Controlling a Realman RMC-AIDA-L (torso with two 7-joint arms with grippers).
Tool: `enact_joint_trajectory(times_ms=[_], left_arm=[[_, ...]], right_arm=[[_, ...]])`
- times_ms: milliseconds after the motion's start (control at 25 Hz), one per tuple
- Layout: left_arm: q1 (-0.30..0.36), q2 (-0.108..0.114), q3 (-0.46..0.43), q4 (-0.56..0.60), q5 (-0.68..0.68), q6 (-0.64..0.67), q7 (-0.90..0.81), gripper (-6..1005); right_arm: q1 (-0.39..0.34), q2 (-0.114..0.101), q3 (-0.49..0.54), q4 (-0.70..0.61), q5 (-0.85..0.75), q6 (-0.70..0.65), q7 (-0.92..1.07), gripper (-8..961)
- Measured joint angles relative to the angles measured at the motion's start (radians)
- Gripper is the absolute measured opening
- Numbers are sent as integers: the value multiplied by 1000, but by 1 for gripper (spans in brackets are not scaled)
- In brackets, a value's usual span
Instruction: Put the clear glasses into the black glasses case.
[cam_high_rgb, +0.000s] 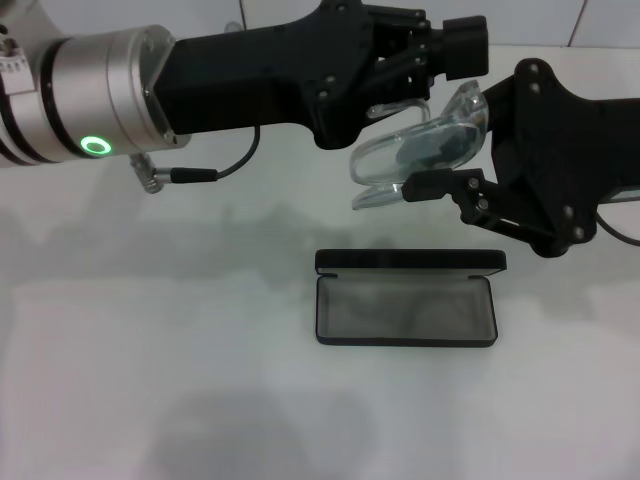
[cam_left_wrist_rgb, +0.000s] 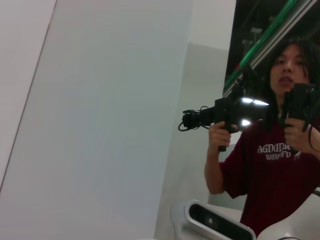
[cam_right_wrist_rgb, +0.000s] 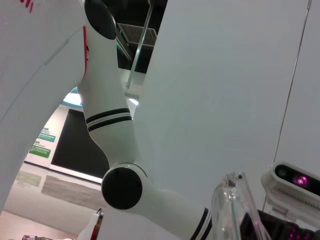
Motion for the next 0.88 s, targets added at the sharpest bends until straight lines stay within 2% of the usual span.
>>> enact_joint_trajectory(times_ms=[400,560,600,680,720,880], left_arm=[[6,4,-19,1,-3,12,2,64],[22,18,-73,12,-1,12,3,64],[37,34,-118,15,1,12,1,64],[49,46,-145,16,-4,13,0,64],[71,57,-188,22,-8,21,-2,65],[109,71,-253,38,-9,37,-10,65]], right_arm=[[-15,1,0,1,6,-6,0,113],[-23,1,0,-4,6,-7,4,113],[-25,1,0,-6,7,-7,6,113],[-30,0,0,-7,6,-7,14,113],[-33,0,0,-12,5,-5,25,113],[-40,-1,-7,-103,-26,19,224,113]])
